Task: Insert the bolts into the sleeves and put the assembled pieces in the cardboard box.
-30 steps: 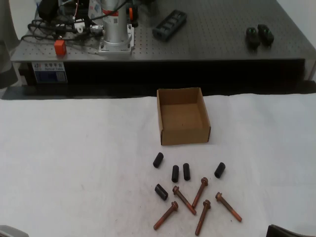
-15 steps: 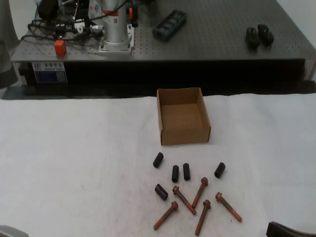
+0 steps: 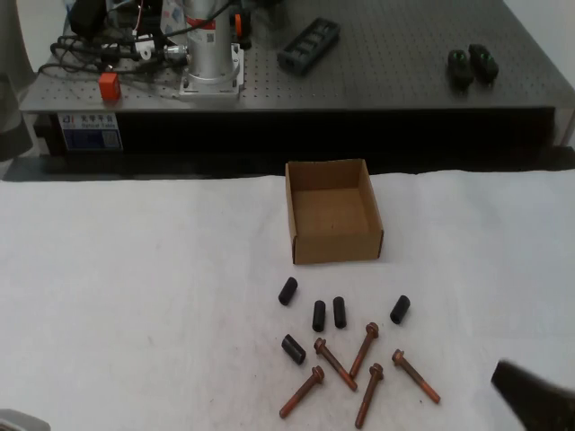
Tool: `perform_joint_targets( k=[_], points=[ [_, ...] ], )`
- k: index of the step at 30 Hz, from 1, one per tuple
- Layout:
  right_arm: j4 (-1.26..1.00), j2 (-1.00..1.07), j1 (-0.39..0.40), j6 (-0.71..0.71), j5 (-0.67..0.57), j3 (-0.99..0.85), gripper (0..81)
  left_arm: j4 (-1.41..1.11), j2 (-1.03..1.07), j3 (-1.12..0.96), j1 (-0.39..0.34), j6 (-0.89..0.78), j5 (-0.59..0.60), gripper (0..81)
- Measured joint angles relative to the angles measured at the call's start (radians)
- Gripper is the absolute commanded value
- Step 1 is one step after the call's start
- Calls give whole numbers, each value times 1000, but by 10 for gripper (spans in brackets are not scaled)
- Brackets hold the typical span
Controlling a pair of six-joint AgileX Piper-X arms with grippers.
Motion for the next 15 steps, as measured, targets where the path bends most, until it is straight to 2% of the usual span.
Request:
perform_joint_targets(
  k=[3,6,9,11,12,14,15],
  points=[
    [-113,3,0,126,0,2,104,-85,0,8,0,-87,36,18],
    [-301,13,0,246,-10,3,269,-215,3,15,0,-126,63,133],
    [-408,131,0,292,-34,-18,287,-379,88,-18,0,-128,63,270],
    [-384,242,0,275,-54,-64,287,-393,188,-71,0,-115,63,301],
    [-359,369,0,251,-67,-92,287,-396,228,-94,0,-97,63,295],
    [-263,447,0,131,-105,-217,287,-399,305,-140,0,-48,66,279],
    [-163,602,3,8,-108,-327,287,-399,313,-145,0,-48,66,272]
  ],
)
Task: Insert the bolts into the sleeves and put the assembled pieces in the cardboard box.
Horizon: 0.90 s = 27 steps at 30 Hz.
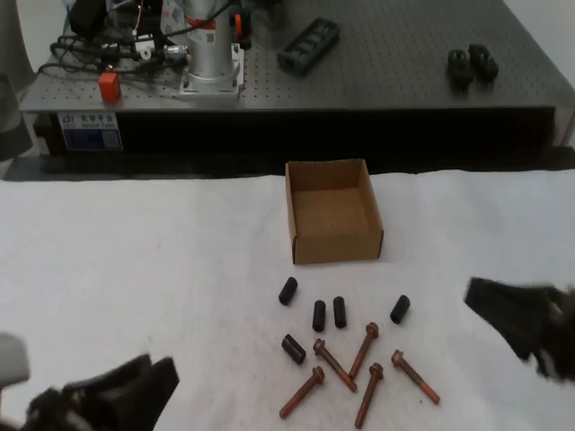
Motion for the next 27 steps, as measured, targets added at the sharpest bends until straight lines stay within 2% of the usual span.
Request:
perform_joint_targets(
  k=[4,7,8,10,17,23,27],
  points=[
    [262,365,40,-270,101,-273,287,16,170,-105,0,86,20,271],
    [448,602,94,-435,238,-452,287,92,374,-241,0,160,47,271],
    [549,739,137,-524,316,-546,287,106,405,-258,0,171,50,271],
    [614,842,173,-580,363,-609,287,127,469,-292,0,190,50,271],
    [696,1055,268,-618,433,-689,287,135,562,-336,0,203,50,271],
    [689,1111,290,-621,524,-691,280,138,569,-335,0,203,50,271],
    [669,1117,290,-618,534,-690,151,141,569,-335,0,242,50,271]
  ],
)
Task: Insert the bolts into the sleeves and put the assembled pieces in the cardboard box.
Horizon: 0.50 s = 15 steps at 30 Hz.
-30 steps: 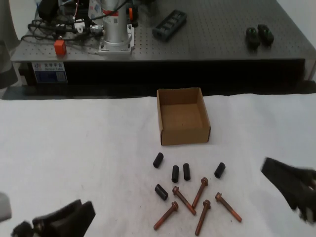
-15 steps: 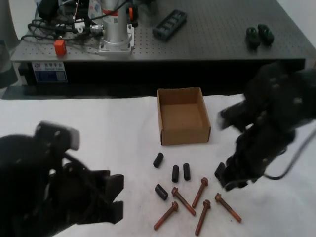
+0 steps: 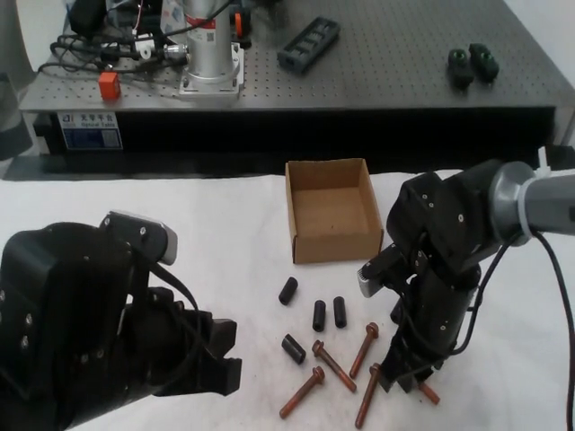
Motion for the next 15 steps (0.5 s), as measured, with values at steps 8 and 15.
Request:
perform_joint_targets(
  k=[8,15],
  points=[
    [-21,-3,0,0,0,0,14,34,93,-45,0,94,109,258],
    [-22,-153,-37,37,-35,0,14,179,286,-207,0,192,148,231]
  ],
)
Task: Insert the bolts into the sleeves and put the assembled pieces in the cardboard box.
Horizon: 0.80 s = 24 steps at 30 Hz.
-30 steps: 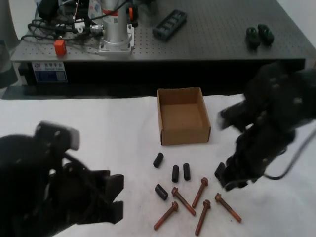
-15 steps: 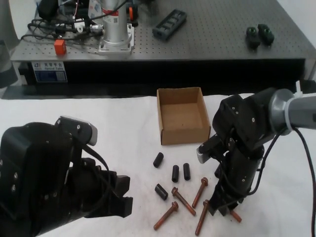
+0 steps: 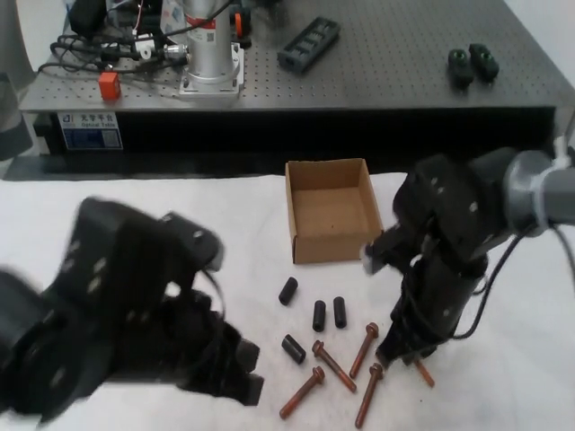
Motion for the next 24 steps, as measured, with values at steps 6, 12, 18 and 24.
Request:
perform_joint_targets(
  k=[6,12,18,24],
  points=[
    [65,-169,-44,25,-73,0,14,230,263,-313,0,191,1,231],
    [112,-298,-80,30,-93,40,14,337,457,-554,0,207,-23,231],
    [124,-390,-111,39,-99,168,14,450,629,-784,0,214,-117,231],
    [131,-468,-117,52,-100,265,14,632,835,-1071,0,223,-157,234]
  ],
)
